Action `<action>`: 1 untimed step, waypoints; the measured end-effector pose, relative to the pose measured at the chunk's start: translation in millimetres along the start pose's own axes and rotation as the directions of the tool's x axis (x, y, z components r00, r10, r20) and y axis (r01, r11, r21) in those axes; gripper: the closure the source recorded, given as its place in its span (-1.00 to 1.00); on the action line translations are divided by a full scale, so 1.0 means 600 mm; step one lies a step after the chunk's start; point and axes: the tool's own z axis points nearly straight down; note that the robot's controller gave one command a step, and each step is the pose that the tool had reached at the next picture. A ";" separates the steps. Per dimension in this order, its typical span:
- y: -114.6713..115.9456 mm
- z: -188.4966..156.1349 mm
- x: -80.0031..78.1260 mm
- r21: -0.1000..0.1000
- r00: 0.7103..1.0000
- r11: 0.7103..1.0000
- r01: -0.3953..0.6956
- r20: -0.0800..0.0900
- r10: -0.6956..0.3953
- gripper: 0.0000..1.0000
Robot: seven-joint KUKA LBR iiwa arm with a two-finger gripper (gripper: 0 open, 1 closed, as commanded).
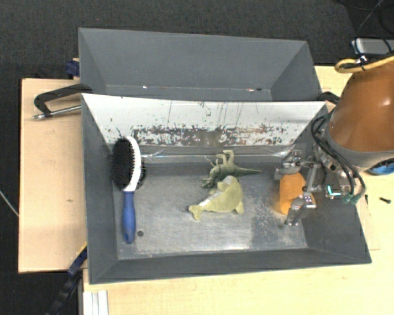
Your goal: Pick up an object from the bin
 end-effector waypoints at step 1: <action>0.001 0.235 -0.076 0.000 0.998 0.998 -0.065 0.011 0.065 -1.00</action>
Offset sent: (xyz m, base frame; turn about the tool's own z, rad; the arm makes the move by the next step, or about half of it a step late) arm 0.0422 0.0004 -0.1408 0.0640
